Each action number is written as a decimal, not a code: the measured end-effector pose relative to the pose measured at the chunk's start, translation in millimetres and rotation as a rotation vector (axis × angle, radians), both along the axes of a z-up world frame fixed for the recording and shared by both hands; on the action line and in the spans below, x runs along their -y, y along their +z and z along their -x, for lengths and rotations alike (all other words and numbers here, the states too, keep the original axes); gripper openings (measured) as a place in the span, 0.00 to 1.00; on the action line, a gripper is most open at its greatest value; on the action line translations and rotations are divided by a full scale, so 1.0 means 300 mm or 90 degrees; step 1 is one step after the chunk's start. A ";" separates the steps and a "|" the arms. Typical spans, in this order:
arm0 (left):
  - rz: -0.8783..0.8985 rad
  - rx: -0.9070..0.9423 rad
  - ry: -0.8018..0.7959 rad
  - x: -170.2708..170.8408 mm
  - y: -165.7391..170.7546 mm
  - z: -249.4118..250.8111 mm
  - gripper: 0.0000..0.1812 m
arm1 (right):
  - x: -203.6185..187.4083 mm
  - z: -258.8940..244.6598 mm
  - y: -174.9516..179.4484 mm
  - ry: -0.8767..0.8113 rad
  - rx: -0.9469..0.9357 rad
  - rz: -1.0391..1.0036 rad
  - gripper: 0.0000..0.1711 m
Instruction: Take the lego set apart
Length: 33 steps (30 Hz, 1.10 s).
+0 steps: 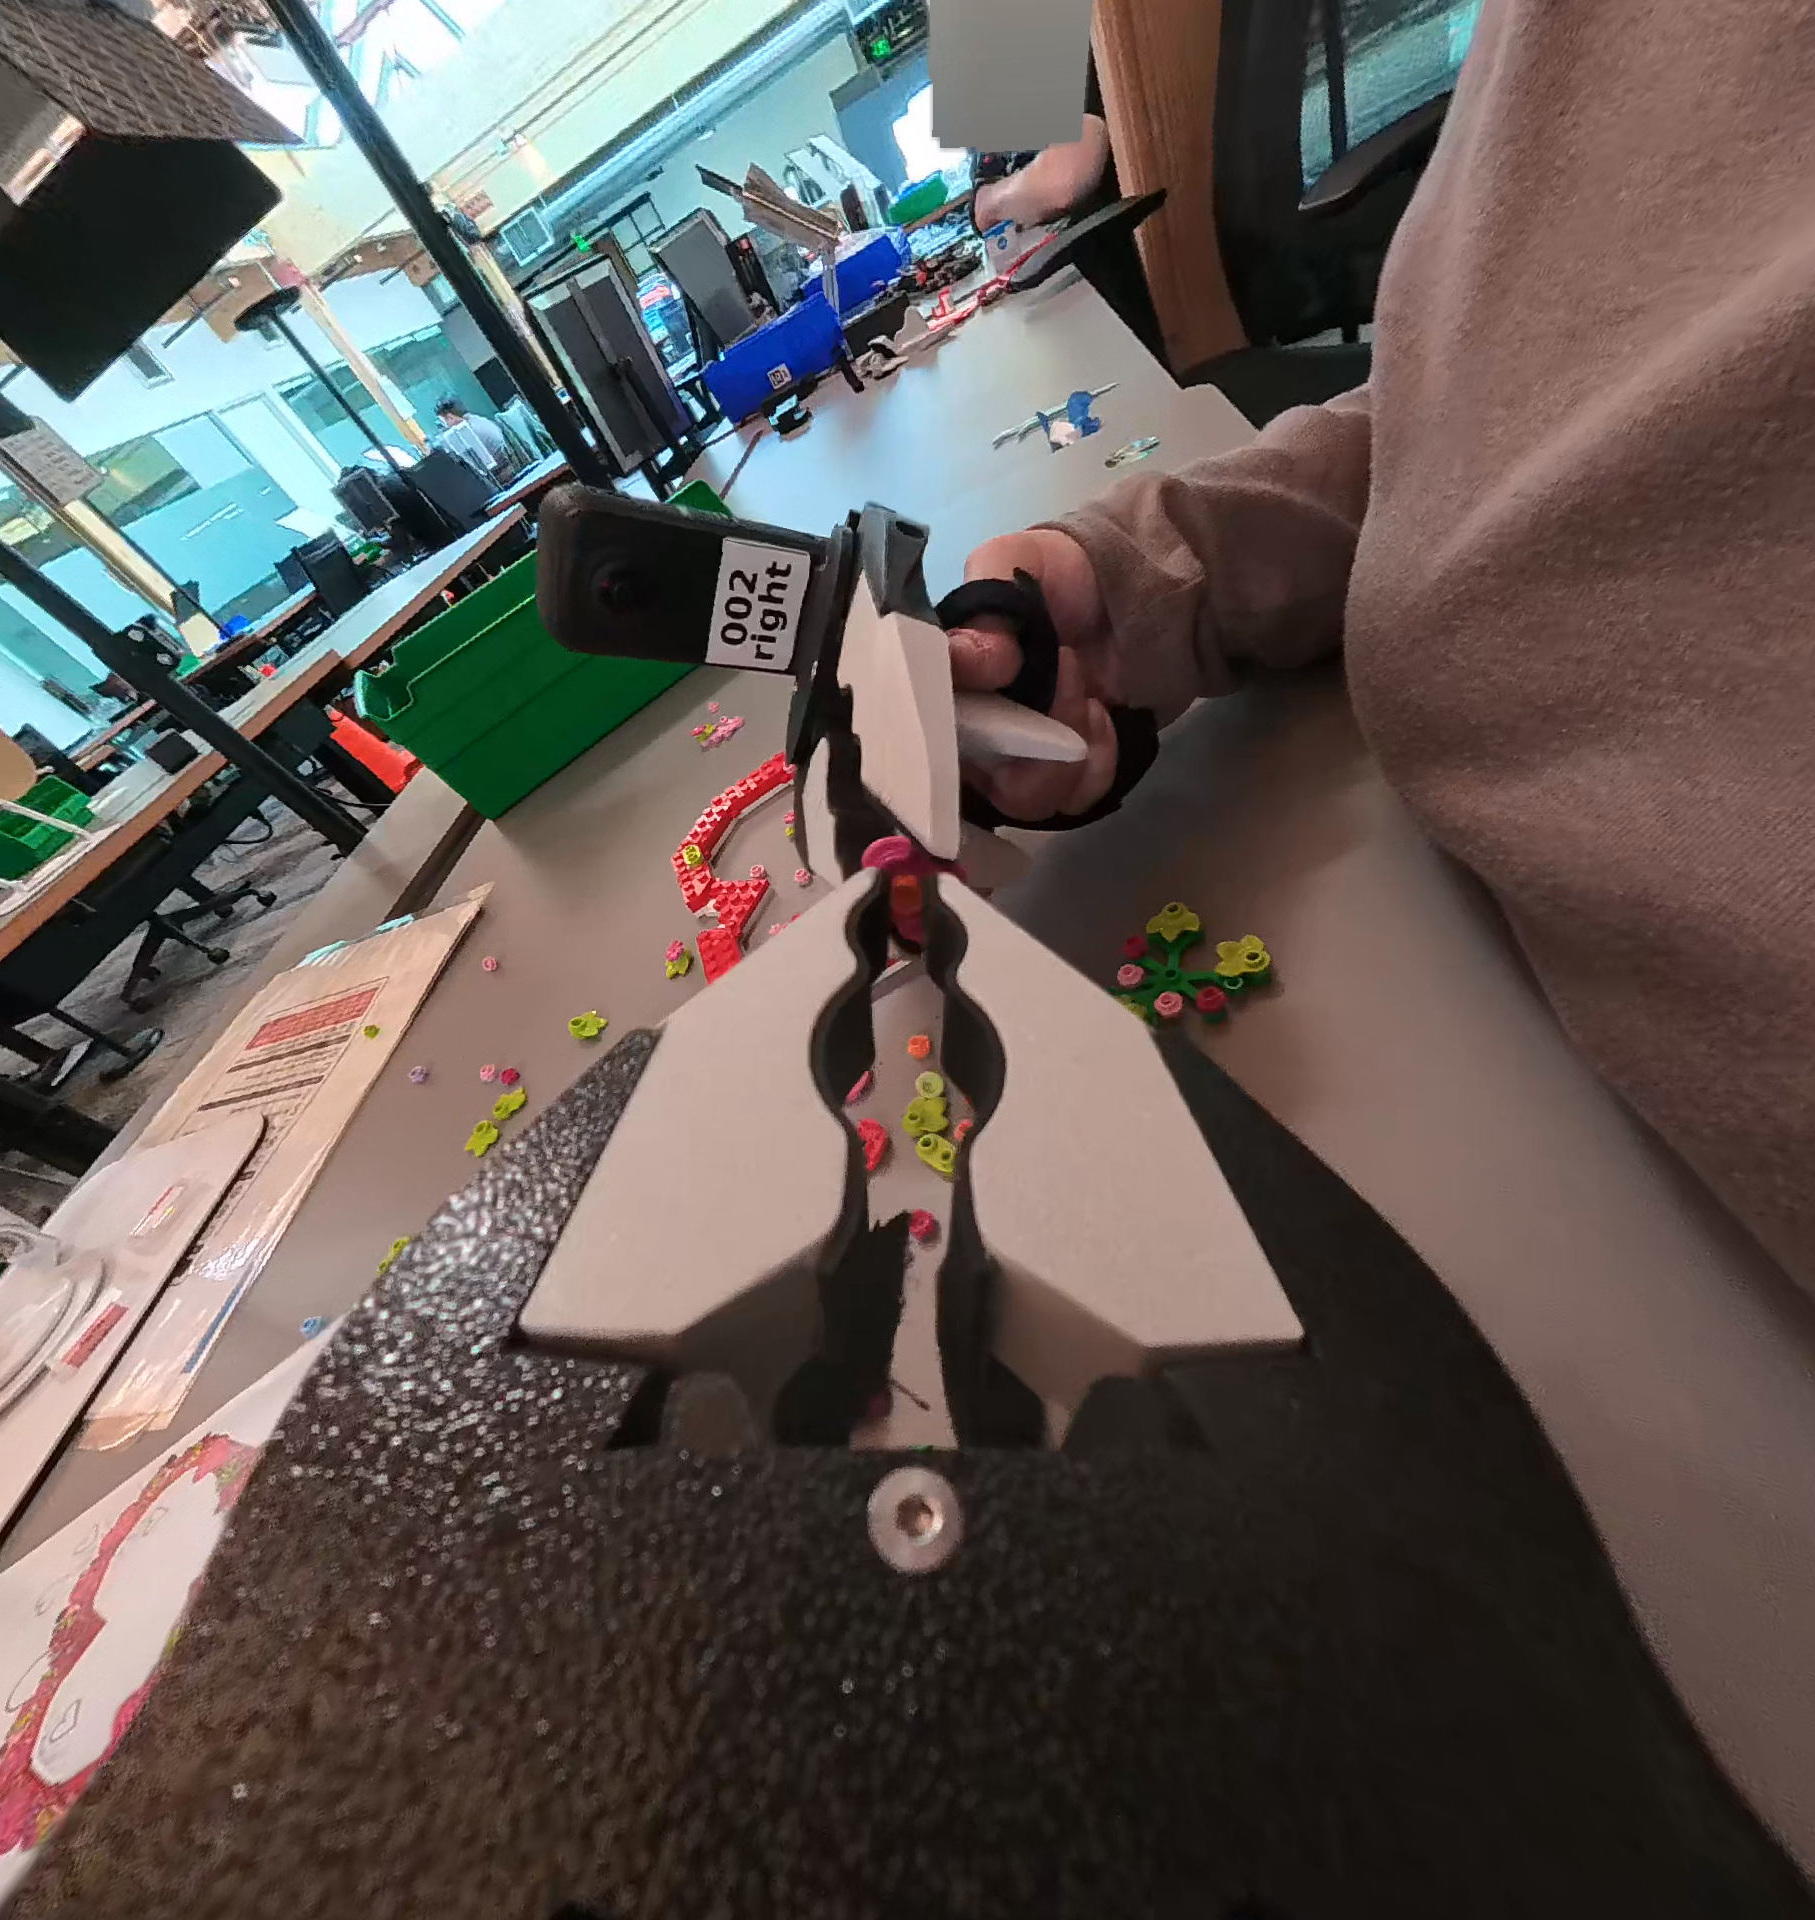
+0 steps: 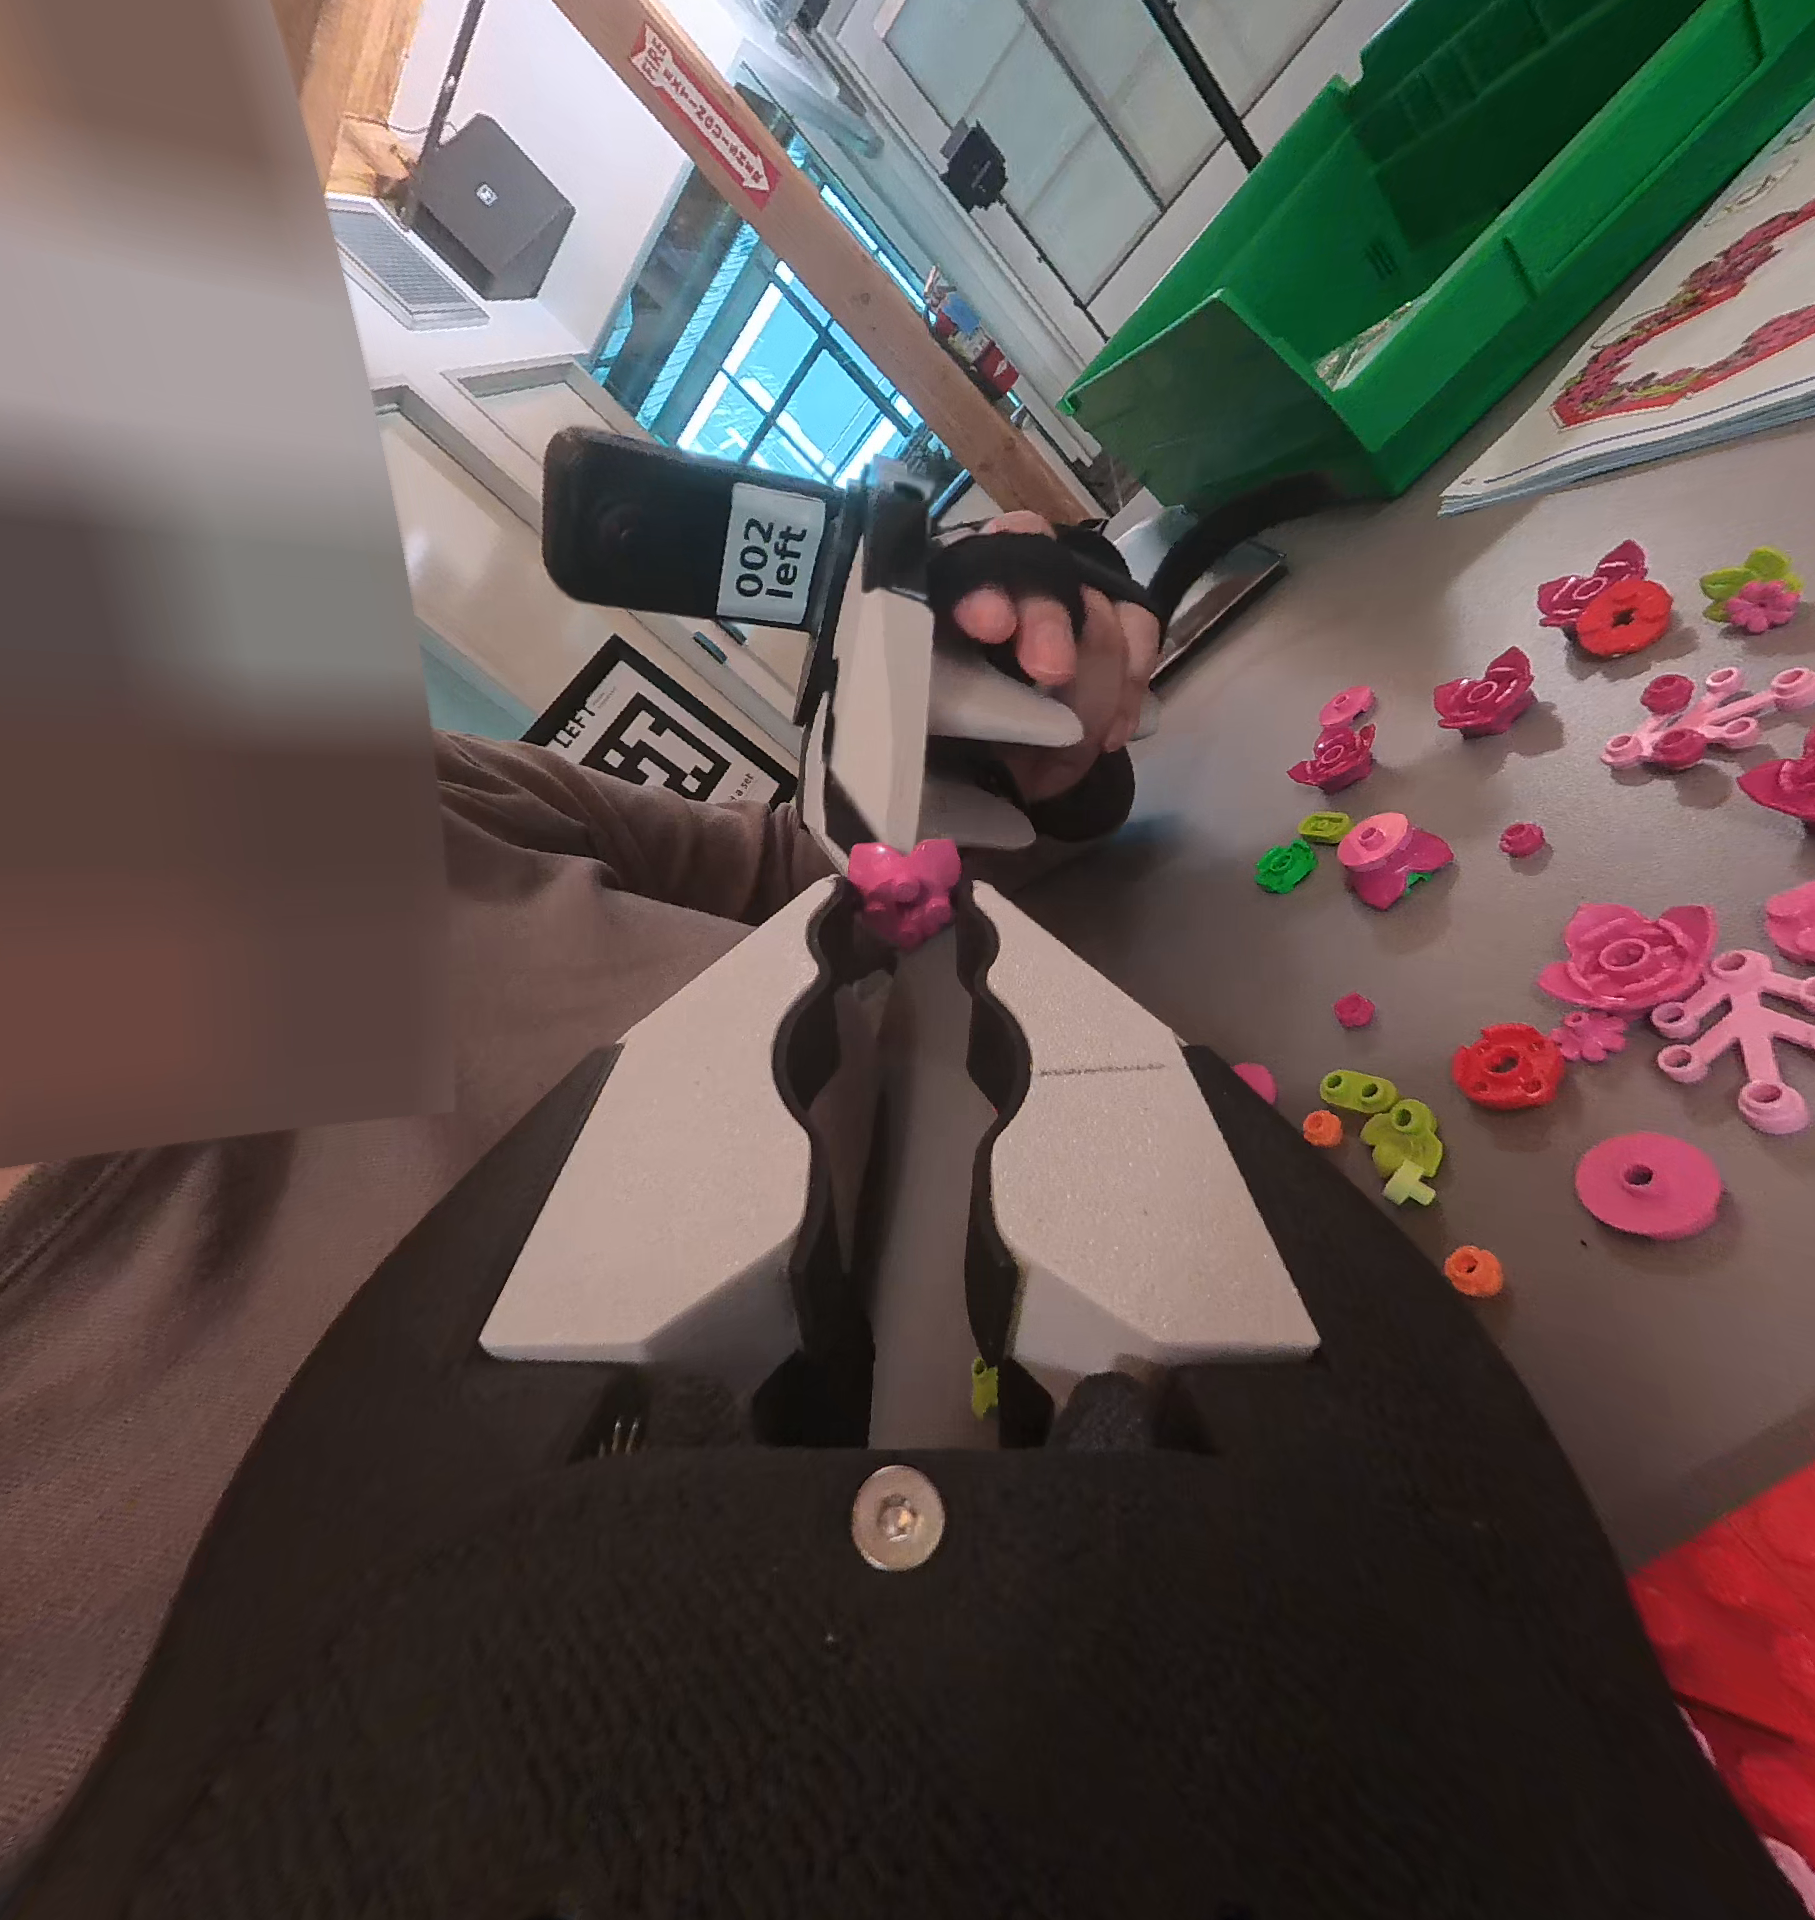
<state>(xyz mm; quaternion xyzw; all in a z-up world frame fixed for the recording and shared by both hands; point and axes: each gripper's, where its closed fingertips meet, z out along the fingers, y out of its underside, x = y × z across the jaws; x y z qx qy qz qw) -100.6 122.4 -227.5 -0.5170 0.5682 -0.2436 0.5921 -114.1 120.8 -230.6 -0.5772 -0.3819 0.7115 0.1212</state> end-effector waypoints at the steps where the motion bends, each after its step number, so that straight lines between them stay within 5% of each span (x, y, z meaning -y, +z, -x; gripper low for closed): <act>1: 0.000 -0.001 0.000 0.002 0.000 0.000 0.01 | -0.001 -0.001 0.000 0.000 0.000 0.002 0.11; 20: 0.066 -0.024 -0.012 0.022 -0.032 0.001 0.03 | 0.007 0.002 -0.020 0.009 0.017 -0.006 0.11; 29: -0.004 -0.078 0.056 -0.014 -0.023 0.028 0.00 | -0.016 -0.023 -0.023 -0.021 0.037 -0.059 0.10; 33: 0.045 0.015 0.042 -0.017 0.058 0.066 0.00 | -0.070 -0.058 -0.016 -0.068 0.040 -0.074 0.10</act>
